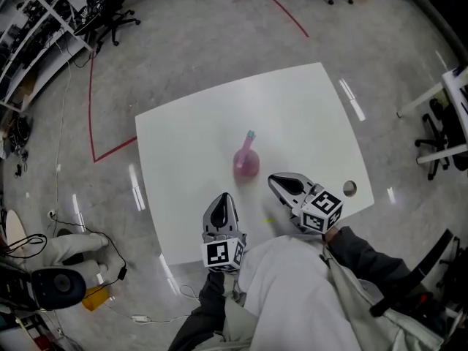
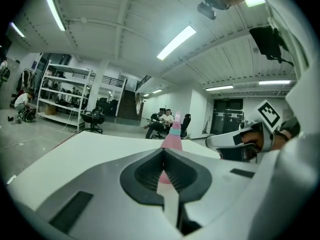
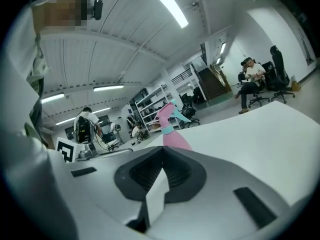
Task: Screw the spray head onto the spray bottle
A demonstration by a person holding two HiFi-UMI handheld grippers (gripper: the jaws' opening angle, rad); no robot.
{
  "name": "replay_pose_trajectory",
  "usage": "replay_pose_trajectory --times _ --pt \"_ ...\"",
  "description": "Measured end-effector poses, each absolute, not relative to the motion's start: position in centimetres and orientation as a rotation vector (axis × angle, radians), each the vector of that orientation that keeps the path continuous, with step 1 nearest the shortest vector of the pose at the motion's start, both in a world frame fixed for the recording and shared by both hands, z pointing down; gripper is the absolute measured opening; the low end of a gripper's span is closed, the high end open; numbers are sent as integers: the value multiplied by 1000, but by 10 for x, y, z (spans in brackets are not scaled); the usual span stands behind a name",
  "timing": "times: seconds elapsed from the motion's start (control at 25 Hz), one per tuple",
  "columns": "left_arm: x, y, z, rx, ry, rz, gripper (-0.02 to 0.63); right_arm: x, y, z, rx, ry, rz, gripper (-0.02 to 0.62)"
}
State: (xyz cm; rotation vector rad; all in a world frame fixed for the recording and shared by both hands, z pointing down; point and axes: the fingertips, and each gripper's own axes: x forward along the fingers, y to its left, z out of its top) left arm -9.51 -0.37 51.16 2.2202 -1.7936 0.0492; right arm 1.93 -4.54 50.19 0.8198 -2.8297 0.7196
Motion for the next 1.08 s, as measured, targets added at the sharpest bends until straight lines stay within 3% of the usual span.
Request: replay_pose_trajectory --times 1.08 --pt "-91 -5 538 2195 -1707 133 7 19 -35 527 811 -2743 741 -5"
